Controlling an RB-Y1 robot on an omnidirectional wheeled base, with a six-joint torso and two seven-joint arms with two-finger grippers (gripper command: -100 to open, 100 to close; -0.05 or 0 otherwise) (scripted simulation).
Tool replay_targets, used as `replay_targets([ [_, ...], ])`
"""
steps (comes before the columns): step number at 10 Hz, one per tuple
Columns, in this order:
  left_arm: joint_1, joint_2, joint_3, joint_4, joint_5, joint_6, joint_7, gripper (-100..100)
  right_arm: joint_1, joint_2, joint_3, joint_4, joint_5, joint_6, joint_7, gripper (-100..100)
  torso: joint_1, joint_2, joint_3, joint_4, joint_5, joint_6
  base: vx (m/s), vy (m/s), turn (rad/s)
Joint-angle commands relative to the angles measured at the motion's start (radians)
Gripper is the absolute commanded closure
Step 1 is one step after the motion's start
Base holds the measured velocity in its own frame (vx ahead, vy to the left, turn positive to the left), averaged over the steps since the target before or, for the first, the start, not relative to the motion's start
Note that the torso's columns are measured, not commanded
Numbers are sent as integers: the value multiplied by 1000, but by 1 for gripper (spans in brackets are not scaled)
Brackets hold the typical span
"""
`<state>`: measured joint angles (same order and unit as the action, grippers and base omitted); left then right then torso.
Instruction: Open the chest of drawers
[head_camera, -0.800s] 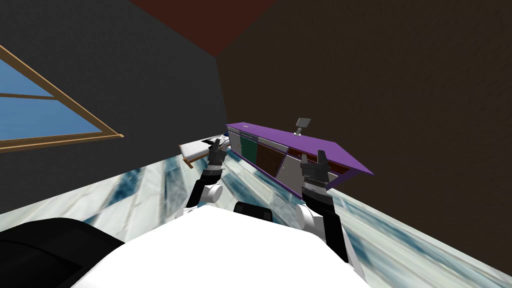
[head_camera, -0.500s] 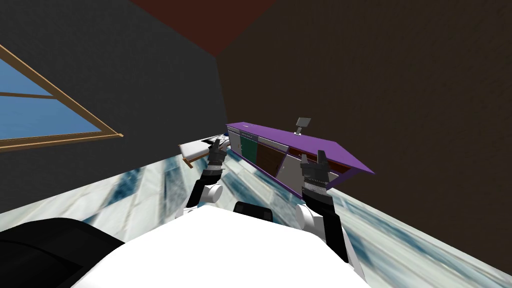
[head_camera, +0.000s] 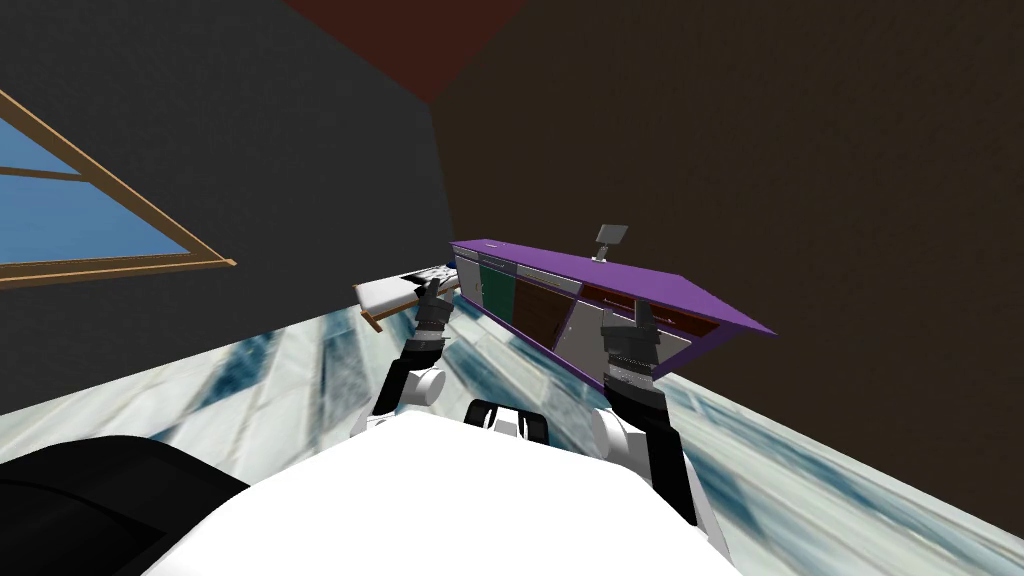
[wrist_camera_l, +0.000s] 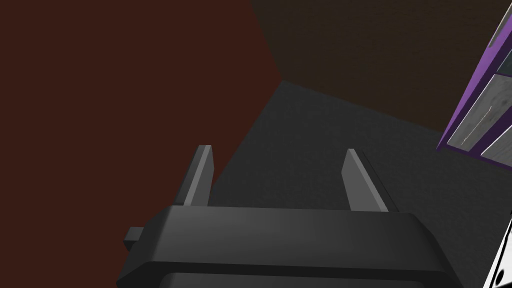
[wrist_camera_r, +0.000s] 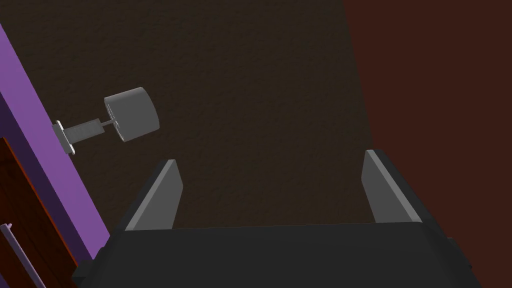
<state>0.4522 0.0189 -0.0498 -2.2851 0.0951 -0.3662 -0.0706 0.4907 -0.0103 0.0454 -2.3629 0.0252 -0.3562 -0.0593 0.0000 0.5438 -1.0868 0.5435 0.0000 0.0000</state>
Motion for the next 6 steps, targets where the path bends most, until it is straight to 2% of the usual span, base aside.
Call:
replay_targets([
  [1, 0, 0, 0, 0, 0, 0, 0, 0, 0, 0, 0, 0, 0, 0, 0, 0, 0, 74, -148, 74, 0, 0, 0, 0, 0],
  [2, 0, 0, 0, 0, 0, 0, 0, 0, -19, -48, 12, 16, 20, 5, 12, -100, 0, 148, -295, 148, 0, 0, 17, 0, 5],
  [3, 0, 0, 0, 0, 0, 0, 0, 0, -31, -70, 20, 26, 33, 8, 20, -100, 0, 181, -364, 180, 0, 0, 25, -3, 7],
  [6, 0, 0, 0, 0, 0, 0, 0, 0, -82, -141, 52, 66, 88, 21, 55, -100, 0, 193, -390, 194, 0, 0, 37, -2, 7],
])
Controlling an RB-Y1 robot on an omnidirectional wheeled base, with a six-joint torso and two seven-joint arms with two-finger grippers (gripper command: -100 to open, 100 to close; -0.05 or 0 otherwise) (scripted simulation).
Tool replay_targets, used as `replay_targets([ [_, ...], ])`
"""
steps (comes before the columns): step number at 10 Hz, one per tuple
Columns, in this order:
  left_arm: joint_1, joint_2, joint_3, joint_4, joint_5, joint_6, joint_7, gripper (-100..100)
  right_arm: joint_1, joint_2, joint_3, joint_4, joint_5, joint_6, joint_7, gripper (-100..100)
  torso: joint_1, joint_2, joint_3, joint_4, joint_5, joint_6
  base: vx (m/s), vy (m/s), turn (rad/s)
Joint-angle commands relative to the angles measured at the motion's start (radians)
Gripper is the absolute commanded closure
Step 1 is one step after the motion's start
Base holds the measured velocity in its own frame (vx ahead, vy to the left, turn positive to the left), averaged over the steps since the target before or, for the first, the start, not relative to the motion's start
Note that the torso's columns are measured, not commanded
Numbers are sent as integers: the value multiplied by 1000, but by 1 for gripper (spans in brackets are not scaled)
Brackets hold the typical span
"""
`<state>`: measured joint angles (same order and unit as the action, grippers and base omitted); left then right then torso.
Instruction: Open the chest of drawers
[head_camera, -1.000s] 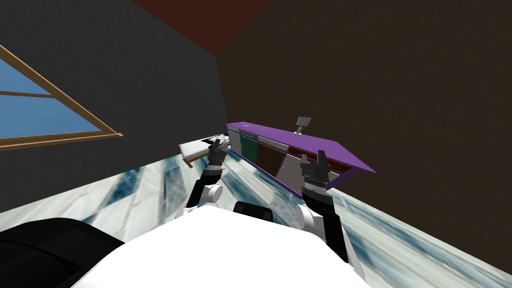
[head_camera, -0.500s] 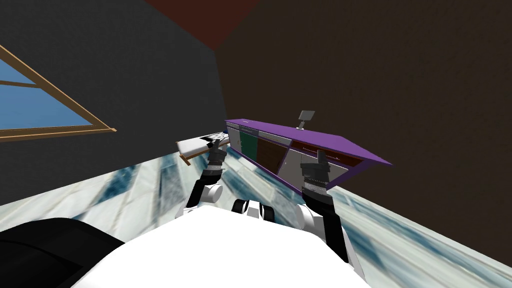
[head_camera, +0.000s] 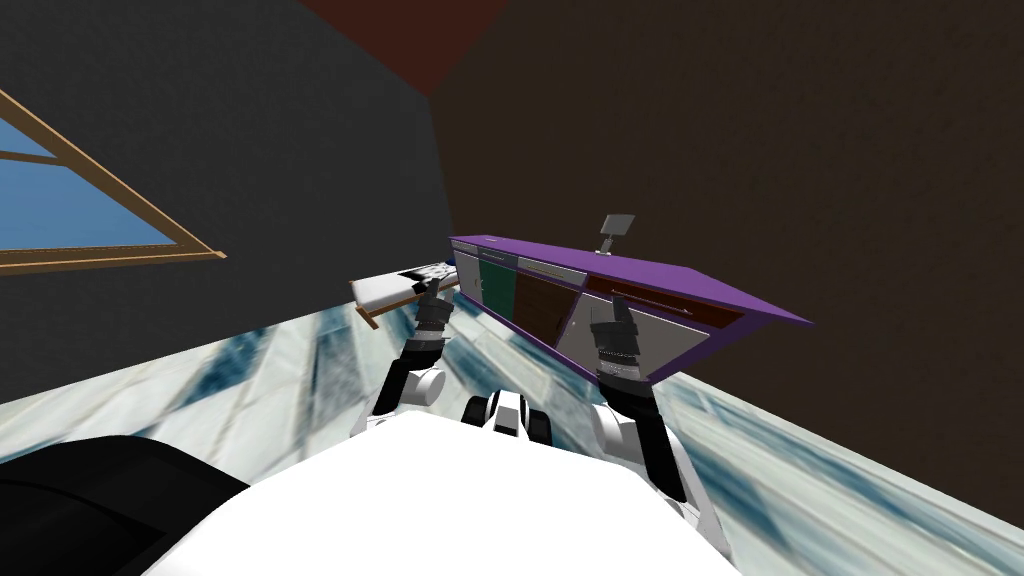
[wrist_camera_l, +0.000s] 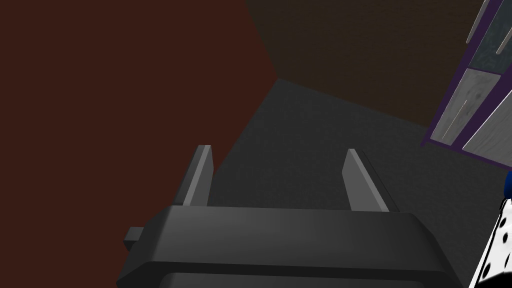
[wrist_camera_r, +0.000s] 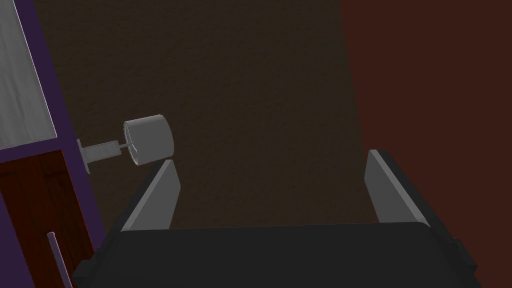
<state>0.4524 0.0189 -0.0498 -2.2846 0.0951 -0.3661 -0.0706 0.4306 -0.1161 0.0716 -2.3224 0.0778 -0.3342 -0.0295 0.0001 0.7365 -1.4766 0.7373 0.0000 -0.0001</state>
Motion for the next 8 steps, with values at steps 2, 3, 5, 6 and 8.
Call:
replay_targets([
  [2, 0, 0, 0, 0, 0, 0, 0, 0, -67, -86, 55, 57, 84, 10, 55, -100, 0, 2, 1, 1, 0, 0, 43, -1, 9],
  [3, 0, 0, 0, 0, 0, 0, 0, 0, -91, -113, 72, 74, 112, 16, 72, -100, 0, 2, 1, 1, 0, 0, 58, -1, 13],
  [5, 0, 0, 0, 0, 0, 0, 0, 0, -145, -168, 108, 110, 171, 28, 109, -100, 0, 1, 0, 1, 0, 0, 57, -1, 12],
  [6, 0, 0, 0, 0, 0, 0, 0, 0, -174, -196, 127, 128, 204, 35, 129, -100, 0, 1, 0, 1, 0, 0, 60, 6, 14],
  [8, 0, 0, 0, 0, 0, 0, 0, 0, -235, -249, 168, 168, 268, 50, 171, -100, 0, 1, 0, 1, 0, 0, 71, -5, 14],
])
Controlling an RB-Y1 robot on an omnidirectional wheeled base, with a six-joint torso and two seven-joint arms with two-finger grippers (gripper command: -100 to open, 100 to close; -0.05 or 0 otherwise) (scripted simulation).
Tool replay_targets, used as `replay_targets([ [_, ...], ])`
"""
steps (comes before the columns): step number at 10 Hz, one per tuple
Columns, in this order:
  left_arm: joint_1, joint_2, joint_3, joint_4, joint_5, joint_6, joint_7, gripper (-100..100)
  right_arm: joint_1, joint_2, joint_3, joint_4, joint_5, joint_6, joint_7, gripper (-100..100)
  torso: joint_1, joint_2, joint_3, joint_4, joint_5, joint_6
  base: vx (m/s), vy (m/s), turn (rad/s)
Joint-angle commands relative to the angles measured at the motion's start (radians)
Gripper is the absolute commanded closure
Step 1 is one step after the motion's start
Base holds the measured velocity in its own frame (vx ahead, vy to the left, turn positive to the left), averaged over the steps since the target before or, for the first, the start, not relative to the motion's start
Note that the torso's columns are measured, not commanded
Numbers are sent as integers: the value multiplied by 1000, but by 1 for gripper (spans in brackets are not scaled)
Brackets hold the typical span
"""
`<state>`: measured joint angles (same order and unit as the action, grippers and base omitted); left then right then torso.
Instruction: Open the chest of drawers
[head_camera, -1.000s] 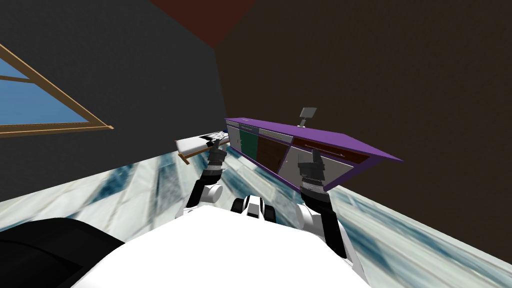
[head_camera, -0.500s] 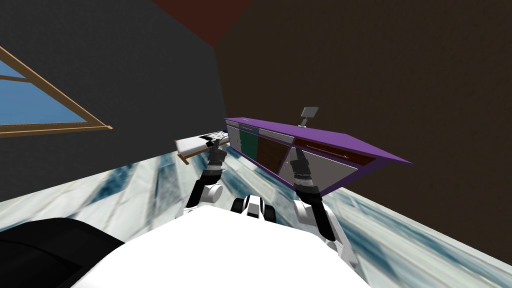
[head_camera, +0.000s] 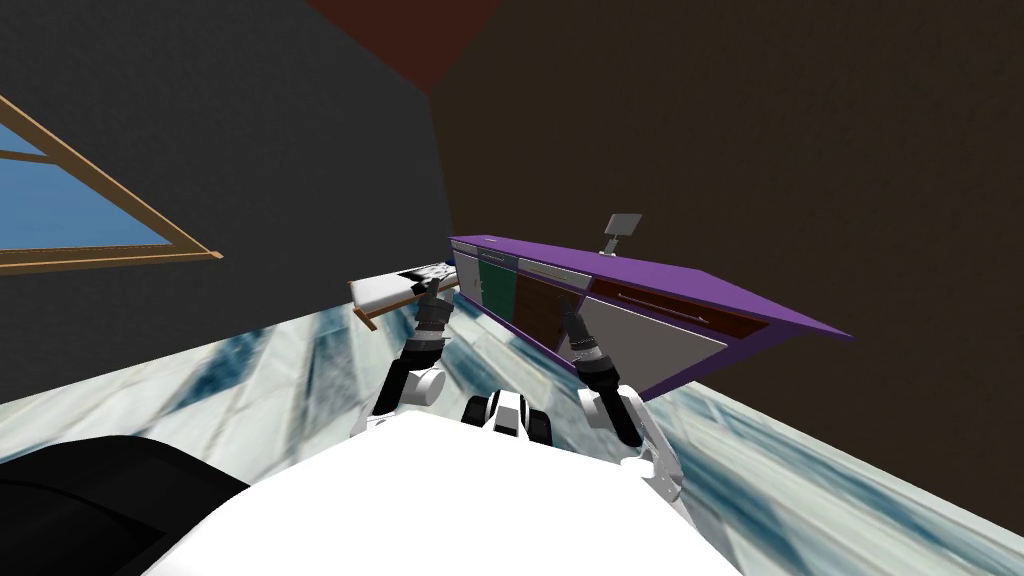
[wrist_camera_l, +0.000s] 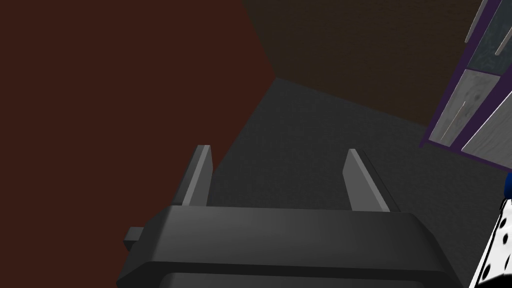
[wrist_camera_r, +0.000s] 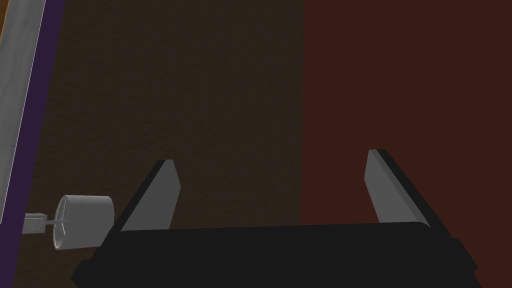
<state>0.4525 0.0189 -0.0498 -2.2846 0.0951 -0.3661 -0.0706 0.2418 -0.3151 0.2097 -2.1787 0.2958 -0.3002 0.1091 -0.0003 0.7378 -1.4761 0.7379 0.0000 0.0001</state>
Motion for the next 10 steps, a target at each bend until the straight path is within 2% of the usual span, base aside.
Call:
replay_targets([
  [1, 0, 0, 0, 0, 0, 0, 0, 0, -78, -80, 51, 44, 81, 23, 54, -100, 0, 0, 0, 0, 0, 0, 73, -5, 15],
  [2, 0, 0, 0, 0, 0, 0, 0, 0, -78, -85, 51, 44, 90, 23, 54, -100, 0, 0, 0, 0, 0, 0, 47, -5, 6],
  [5, 0, 0, 0, 0, 0, 0, 0, 0, -178, -179, 117, 112, 187, 47, 122, -100, 0, 1, 1, 0, 0, 0, 49, -3, 13],
  [6, 0, 0, 0, 0, 0, 0, 0, 0, -178, -179, 117, 112, 201, 47, 122, -100, 0, -1, -1, 0, 0, 0, 57, -6, 7],
  [8, 0, 0, 0, 0, 0, 0, 0, 0, -245, -245, 162, 165, 265, 64, 169, -100, 0, 0, 0, 0, 0, 0, 57, -1, 11],
  [9, 0, 0, 0, 0, 0, 0, 0, 0, -248, -246, 162, 165, 276, 64, 169, -100, 0, 0, 0, 0, 0, 0, 44, -3, 9],
  [10, 0, 0, 0, 0, 0, 0, 0, 0, -283, -281, 185, 193, 314, 73, 193, -100, 0, 1, 1, 0, 0, 0, 40, -5, 7],
])
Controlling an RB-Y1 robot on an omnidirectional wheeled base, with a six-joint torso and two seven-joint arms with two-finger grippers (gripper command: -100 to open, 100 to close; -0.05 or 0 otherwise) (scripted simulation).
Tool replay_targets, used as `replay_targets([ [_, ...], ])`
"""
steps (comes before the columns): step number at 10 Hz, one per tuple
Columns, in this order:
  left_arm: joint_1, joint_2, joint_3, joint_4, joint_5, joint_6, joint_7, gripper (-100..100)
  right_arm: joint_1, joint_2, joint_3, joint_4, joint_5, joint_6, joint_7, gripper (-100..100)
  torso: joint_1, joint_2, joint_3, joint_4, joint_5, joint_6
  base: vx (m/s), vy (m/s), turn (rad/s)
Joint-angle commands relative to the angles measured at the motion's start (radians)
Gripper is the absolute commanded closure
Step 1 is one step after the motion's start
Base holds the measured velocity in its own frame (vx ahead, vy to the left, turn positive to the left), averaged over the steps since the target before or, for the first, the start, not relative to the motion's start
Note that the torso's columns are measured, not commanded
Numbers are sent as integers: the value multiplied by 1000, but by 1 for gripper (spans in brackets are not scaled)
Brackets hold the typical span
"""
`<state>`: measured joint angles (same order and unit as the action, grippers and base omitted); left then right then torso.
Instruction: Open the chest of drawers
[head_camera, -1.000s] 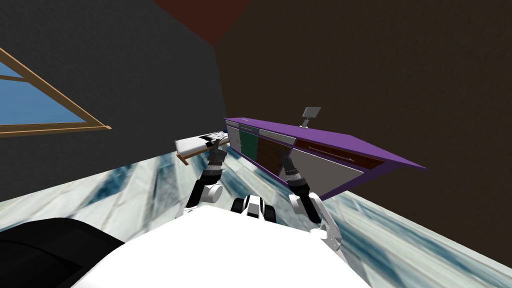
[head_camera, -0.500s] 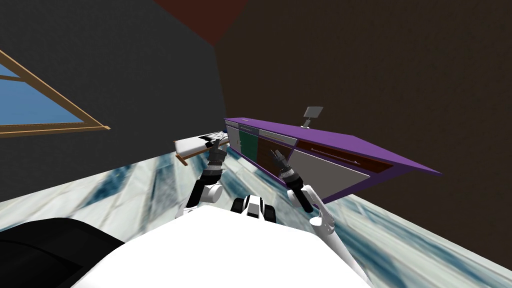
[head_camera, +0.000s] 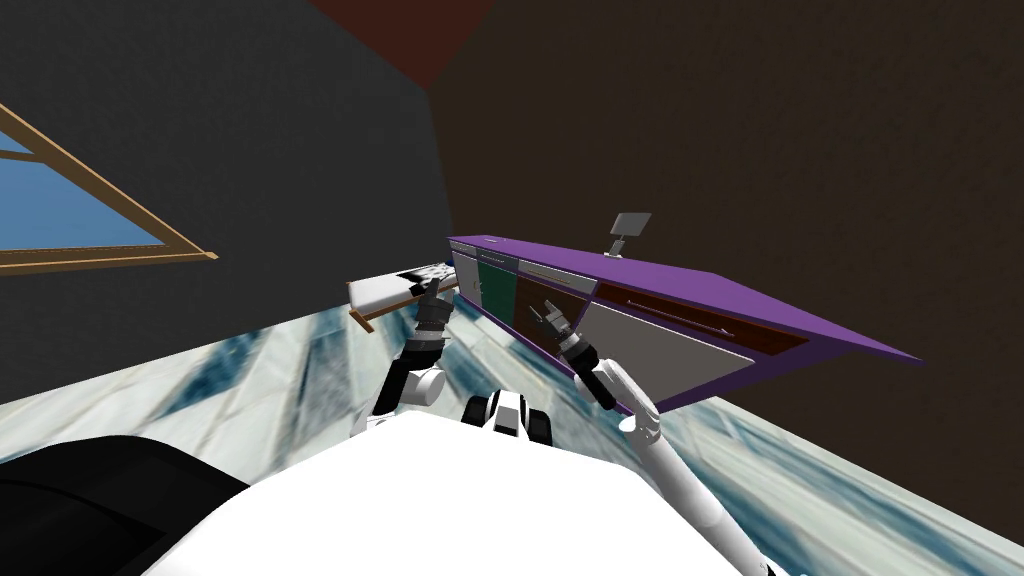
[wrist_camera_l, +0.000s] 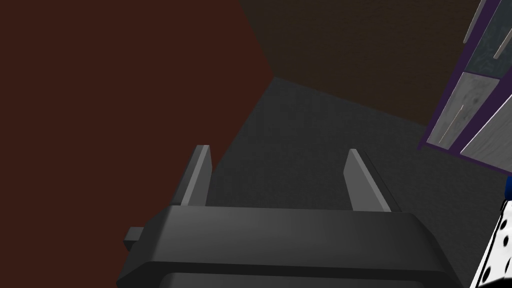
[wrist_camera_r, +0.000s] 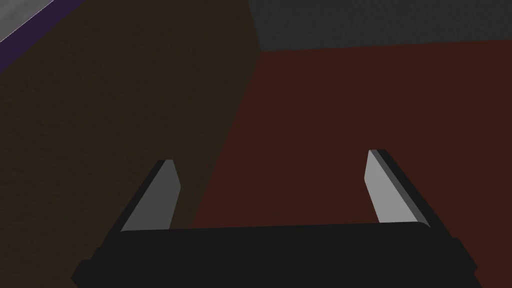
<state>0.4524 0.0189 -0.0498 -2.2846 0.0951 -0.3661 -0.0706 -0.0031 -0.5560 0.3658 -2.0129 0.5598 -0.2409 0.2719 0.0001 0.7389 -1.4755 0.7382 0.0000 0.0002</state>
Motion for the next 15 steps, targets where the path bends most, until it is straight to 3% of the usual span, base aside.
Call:
replay_targets([
  [1, 0, 0, 0, 0, 0, 0, 0, 0, -73, -73, 51, 58, 80, 23, 53, -100, 0, 0, 0, 0, 0, 0, 64, -8, 17],
  [2, 0, 0, 0, 0, 0, 0, 0, 0, -100, -99, 74, 89, 112, 33, 77, -100, 0, -2, -1, 0, 0, 0, 70, 3, 19],
  [3, 0, 0, 0, 0, 0, 0, 0, 0, -110, -111, 74, 90, 126, 33, 77, -100, 0, -2, -1, -1, 0, 0, 48, 1, 2],
  [5, 0, 0, 0, 0, 0, 0, 0, 0, -171, -177, 118, 154, 192, 52, 124, -100, 0, 0, 0, 0, 0, 0, 53, 0, 13],
  [6, 0, 0, 0, 0, 0, 0, 0, 0, -182, -183, 118, 157, 201, 52, 124, -100, 0, -1, -1, 0, 0, 0, 50, -2, 5],
  [8, 0, 0, 0, 0, 0, 0, 0, 0, -244, -253, 162, 221, 267, 72, 170, -100, 0, -1, 0, 0, 0, 0, 52, -8, 10],
  [9, 0, 0, 0, 0, 0, 0, 0, 0, -254, -254, 162, 227, 275, 72, 170, -100, -1, -1, -1, 0, 0, 0, 46, -9, 6],
  [11, 0, 0, 0, 0, 0, 0, 0, 0, -315, -323, 204, 287, 341, 91, 215, -100, 0, -1, 0, 0, 0, 0, 46, -2, 14],
  [12, 0, 0, 0, 0, 0, 0, 0, 0, -324, -323, 204, 296, 347, 91, 215, -100, 0, -1, 0, 0, 0, 0, 41, -3, 3],
  [14, 0, 0, 0, 0, 0, 0, 0, 0, -390, -389, 244, 353, 409, 109, 257, -100, 0, -1, 0, 0, 0, 0, 51, -4, 11],
  [15, 0, 0, 0, 0, 0, 0, 0, 0, -390, -389, 244, 362, 414, 109, 257, -100, 0, -2, -1, 0, 0, 0, 48, -2, 5],
])
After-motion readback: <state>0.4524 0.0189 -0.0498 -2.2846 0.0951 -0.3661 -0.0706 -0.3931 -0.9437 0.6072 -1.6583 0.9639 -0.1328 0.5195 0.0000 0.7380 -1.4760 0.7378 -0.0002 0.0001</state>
